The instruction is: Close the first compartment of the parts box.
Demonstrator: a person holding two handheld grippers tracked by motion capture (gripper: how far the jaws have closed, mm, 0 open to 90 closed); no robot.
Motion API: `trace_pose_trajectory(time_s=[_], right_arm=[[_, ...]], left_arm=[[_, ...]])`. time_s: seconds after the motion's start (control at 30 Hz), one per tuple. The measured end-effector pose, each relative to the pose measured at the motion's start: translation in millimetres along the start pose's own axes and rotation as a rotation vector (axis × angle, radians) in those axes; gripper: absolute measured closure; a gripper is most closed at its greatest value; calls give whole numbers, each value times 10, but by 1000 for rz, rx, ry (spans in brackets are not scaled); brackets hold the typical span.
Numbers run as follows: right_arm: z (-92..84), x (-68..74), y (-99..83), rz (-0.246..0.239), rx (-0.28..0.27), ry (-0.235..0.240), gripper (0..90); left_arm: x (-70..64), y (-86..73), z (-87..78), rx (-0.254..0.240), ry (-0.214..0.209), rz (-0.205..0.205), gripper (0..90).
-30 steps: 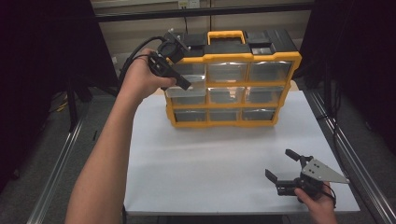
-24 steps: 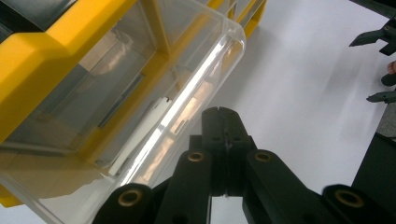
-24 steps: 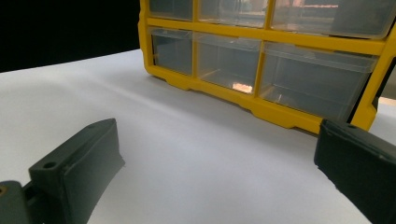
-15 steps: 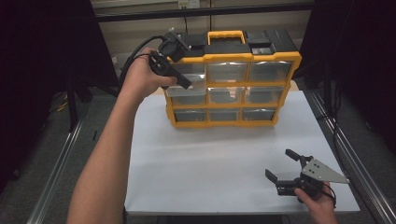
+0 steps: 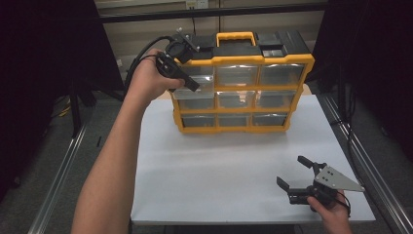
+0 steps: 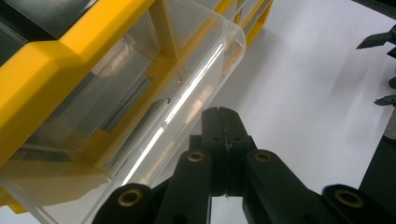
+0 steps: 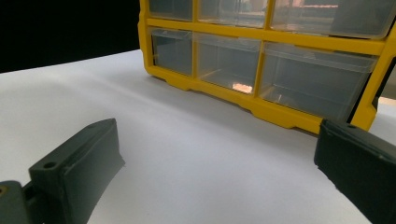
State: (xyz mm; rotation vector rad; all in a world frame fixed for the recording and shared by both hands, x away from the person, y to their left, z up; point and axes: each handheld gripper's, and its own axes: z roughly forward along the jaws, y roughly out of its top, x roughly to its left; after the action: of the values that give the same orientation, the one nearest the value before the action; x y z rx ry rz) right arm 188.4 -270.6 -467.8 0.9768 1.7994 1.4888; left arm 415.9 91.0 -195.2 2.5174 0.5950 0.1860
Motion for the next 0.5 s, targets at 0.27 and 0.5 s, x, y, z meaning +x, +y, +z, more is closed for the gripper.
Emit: trace_pose_trajectory(time_s=[0.27, 0.5], right_arm=[[0, 3, 1, -1, -1, 1, 0], [4, 8, 1, 3, -2, 2, 0]], left_arm=[[18, 12, 12, -4, 7, 8, 900], [27, 23, 17, -1, 12, 3, 900]])
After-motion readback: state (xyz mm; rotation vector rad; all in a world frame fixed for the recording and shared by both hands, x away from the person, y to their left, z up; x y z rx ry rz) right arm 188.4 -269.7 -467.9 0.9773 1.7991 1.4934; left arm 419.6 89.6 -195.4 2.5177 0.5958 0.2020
